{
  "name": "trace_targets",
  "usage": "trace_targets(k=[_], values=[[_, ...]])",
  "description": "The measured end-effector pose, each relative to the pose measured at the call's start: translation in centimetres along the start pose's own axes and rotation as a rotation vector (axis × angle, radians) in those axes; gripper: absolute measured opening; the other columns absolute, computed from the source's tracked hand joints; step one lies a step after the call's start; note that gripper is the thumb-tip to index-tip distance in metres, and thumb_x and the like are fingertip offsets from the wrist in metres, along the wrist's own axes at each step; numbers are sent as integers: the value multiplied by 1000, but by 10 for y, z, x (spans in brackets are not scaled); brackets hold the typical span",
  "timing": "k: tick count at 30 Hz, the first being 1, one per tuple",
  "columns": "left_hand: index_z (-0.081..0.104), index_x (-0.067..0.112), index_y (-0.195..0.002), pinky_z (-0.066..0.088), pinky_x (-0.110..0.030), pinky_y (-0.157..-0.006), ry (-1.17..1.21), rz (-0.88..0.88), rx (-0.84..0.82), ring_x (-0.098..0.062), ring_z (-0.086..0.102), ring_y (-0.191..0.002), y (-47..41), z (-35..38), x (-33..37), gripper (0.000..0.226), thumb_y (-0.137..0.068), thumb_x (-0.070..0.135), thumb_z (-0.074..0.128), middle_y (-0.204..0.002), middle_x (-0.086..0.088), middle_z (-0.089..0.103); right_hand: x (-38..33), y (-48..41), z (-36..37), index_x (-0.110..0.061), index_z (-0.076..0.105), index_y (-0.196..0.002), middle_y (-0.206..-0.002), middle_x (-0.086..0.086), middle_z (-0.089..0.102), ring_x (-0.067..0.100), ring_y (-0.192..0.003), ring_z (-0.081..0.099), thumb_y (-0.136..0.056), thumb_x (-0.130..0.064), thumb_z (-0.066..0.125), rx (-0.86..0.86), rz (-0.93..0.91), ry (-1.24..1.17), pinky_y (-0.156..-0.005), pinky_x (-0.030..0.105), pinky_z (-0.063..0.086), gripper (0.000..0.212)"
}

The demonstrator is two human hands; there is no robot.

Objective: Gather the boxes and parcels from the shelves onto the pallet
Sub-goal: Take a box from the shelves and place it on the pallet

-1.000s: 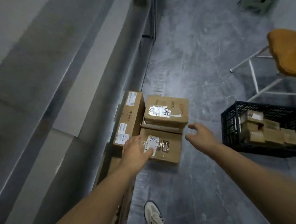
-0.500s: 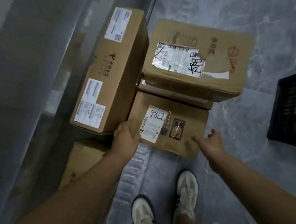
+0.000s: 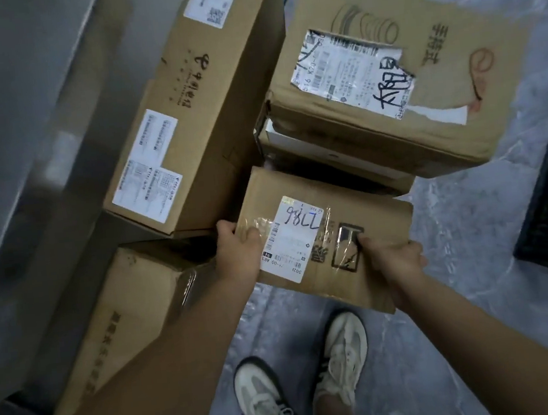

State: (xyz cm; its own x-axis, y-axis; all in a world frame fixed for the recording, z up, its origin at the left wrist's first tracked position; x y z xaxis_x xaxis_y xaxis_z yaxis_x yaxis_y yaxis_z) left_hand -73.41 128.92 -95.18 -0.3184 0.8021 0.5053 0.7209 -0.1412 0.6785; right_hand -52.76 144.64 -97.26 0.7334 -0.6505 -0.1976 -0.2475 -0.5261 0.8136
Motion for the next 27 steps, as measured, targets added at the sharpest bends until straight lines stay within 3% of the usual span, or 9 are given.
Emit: trace_targets(k=[2, 7, 11, 15, 18, 21, 24, 27], values=[[42, 15, -101, 34, -26, -54, 15, -27, 6, -15, 55, -72, 24, -18, 3, 18, -94, 28, 51, -84, -1, 57, 1, 27, -16, -18, 23, -144, -145, 10, 27, 36, -128, 38, -56, -65, 77, -25, -12, 23, -105, 56, 38, 112], [44, 18, -102, 39, -28, -58, -9, -21, -3, -18, 58, -73, 99, -77, 39, 17, -94, 32, 51, -85, -2, 61, -23, 124, -77, -13, 24, -144, -146, 15, 30, 39, -130, 37, -63, -58, 79, 33, -66, 56, -106, 56, 36, 108], [43, 17, -102, 35, -26, -56, -51, 103, 14, -13, 54, -70, 161, -145, 103, 19, -94, 33, 50, -85, -1, 60, -64, 215, -137, -10, 28, -141, -144, 17, 35, 38, -130, 38, -66, -54, 79, 47, -180, 61, -107, 53, 36, 100], [45, 9, -101, 40, -32, -69, 37, 217, 52, -25, 57, -82, 229, -214, 164, 24, -94, 32, 51, -91, -5, 60, -113, 313, -199, -7, 32, -135, -139, 17, 40, 38, -127, 42, -67, -50, 81, 17, -362, 18, -105, 52, 39, 94], [46, 12, -96, 34, -24, -55, 88, 314, 90, -6, 54, -72, 282, -263, 197, 26, -96, 38, 50, -82, 3, 59, -137, 384, -247, -6, 38, -132, -135, 17, 45, 37, -123, 46, -68, -44, 82, 14, -496, 7, -104, 50, 41, 87], [47, 14, -93, 33, -21, -53, 29, 422, 107, -2, 53, -70, 331, -314, 226, 26, -97, 40, 48, -79, 6, 58, -149, 439, -295, -8, 46, -127, -125, 13, 53, 32, -111, 54, -74, -41, 77, -97, -567, -9, -94, 51, 49, 69], [50, 20, -93, 43, -24, -55, 5, 474, 112, -5, 59, -75, 377, -360, 249, 26, -97, 45, 47, -84, 8, 61, -165, 488, -336, -12, 53, -112, -114, 11, 58, 23, -90, 57, -83, -39, 69, -236, -637, -17, -68, 41, 53, 43], [50, 19, -94, 43, -26, -60, 18, 527, 219, -7, 59, -78, 422, -387, 263, 28, -96, 47, 47, -87, 8, 62, -183, 526, -360, -12, 52, -115, -114, 10, 59, 26, -95, 58, -83, -38, 69, -268, -776, 19, -72, 39, 51, 45]])
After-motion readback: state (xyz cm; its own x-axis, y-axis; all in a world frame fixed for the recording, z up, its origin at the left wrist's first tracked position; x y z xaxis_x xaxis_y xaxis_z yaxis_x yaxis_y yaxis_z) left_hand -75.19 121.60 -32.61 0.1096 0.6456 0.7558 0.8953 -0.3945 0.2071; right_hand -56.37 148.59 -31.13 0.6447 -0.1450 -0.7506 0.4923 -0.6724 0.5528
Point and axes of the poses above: each hand's wrist, its own y-axis away from the middle knuckle, its own z-axis out of the palm, x = y × z, the point moved 3 cm from there along -y, towards the middle knuckle
